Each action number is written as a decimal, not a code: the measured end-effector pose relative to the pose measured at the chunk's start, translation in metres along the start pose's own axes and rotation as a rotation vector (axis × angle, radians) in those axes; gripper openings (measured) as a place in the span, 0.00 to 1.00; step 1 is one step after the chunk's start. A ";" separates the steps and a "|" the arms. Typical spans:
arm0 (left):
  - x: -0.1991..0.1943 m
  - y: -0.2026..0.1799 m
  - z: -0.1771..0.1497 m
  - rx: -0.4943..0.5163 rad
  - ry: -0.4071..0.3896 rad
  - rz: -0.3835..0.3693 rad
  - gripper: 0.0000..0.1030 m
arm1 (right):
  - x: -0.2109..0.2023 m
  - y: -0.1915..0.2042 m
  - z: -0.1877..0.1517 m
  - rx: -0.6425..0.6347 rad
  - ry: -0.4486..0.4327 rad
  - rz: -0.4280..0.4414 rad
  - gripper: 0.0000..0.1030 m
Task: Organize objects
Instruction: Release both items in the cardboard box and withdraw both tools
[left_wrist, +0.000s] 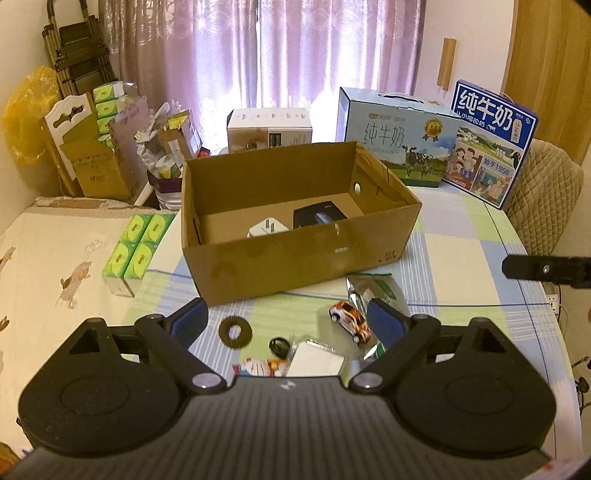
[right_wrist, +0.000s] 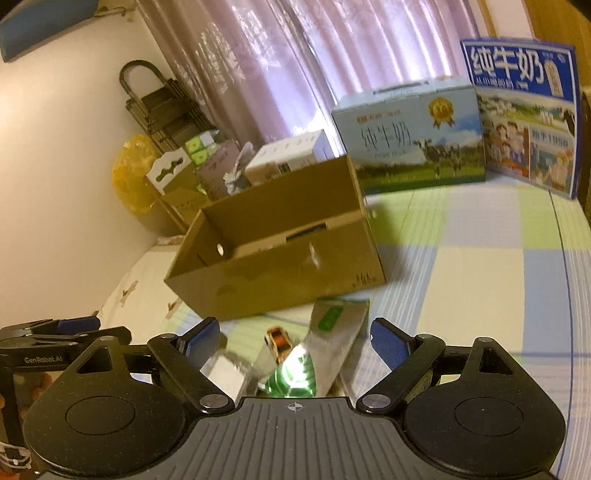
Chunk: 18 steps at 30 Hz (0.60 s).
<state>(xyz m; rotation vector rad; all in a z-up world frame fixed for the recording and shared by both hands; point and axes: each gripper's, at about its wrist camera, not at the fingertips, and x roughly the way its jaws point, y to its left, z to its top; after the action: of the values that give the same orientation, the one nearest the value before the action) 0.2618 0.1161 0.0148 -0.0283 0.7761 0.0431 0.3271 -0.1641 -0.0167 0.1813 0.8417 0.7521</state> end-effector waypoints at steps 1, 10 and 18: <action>-0.001 0.001 -0.003 -0.008 0.003 -0.001 0.88 | 0.000 -0.002 -0.003 0.006 0.009 0.003 0.84; 0.004 0.009 -0.031 -0.026 0.071 0.017 0.88 | 0.005 -0.014 -0.026 0.044 0.081 -0.027 0.84; 0.012 0.018 -0.046 -0.039 0.117 0.027 0.88 | 0.014 -0.017 -0.038 0.058 0.124 -0.055 0.84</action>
<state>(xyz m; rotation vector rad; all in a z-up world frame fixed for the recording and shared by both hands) 0.2373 0.1321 -0.0270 -0.0576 0.8922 0.0832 0.3144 -0.1723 -0.0576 0.1641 0.9829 0.6929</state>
